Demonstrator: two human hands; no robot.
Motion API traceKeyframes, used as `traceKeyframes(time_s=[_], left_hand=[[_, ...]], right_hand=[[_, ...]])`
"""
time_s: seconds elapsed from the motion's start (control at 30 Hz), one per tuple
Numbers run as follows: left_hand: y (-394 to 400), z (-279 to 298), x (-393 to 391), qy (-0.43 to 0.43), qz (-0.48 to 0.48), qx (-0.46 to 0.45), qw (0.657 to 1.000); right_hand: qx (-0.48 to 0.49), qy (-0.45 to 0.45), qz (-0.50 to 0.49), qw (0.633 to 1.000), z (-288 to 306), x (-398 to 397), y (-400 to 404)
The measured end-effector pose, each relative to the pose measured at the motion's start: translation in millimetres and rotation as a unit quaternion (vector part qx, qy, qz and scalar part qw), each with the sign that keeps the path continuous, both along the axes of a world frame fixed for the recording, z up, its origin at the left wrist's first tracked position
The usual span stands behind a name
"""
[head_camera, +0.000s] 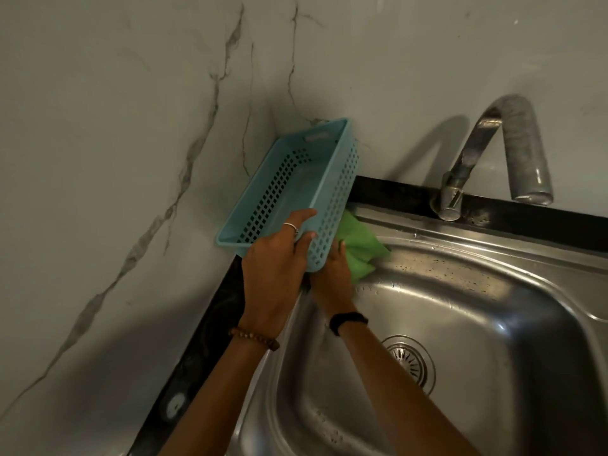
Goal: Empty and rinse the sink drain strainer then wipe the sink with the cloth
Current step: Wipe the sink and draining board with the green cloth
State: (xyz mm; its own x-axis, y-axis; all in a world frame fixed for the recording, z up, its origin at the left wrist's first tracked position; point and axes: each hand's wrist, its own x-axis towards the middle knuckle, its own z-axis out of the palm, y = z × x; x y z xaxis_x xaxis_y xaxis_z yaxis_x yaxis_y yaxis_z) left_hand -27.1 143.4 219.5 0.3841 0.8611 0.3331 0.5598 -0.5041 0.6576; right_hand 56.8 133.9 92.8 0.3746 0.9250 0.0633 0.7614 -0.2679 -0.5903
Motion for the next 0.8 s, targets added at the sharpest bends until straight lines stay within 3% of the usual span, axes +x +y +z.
traceKeyframes(time_s=[0.07, 0.17, 0.3, 0.47, 0.63, 0.7, 0.77, 0.8], left_hand=[[-0.2, -0.5, 1.2, 0.0, -0.003, -0.006, 1.0], [-0.9, -2.3, 1.5, 0.041, -0.002, 0.014, 0.999], [-7.3, -9.4, 3.2, 0.116, -0.023, 0.042, 0.992], [-10.7, -25.7, 3.8, 0.201, -0.05, 0.06, 0.977], [-9.6, -27.2, 2.4, 0.225, -0.056, 0.1, 0.968], [-12.2, -23.2, 2.7, 0.222, -0.069, 0.092, 0.968], [-14.1, -22.0, 3.0, 0.224, -0.082, 0.087, 0.967], [-16.2, -21.2, 4.6, 0.232, -0.085, 0.091, 0.965]], right_hand=[[0.026, -0.028, 0.012, 0.999, -4.4, -5.0, -15.4], [-0.013, -0.099, 0.035, 0.994, -0.2, 15.7, -5.3], [-0.099, -0.15, -0.002, 0.984, 9.5, 49.8, 12.7], [-0.116, -0.233, -0.044, 0.965, -3.2, 89.1, -29.9], [-0.12, -0.221, -0.082, 0.964, 3.6, 107.8, -66.7], [-0.097, -0.162, -0.098, 0.977, 10.2, 118.2, -85.5], [-0.023, 0.07, -0.146, 0.987, 28.3, 124.7, -112.7], [0.017, 0.223, -0.173, 0.959, 37.7, 125.4, -126.1]])
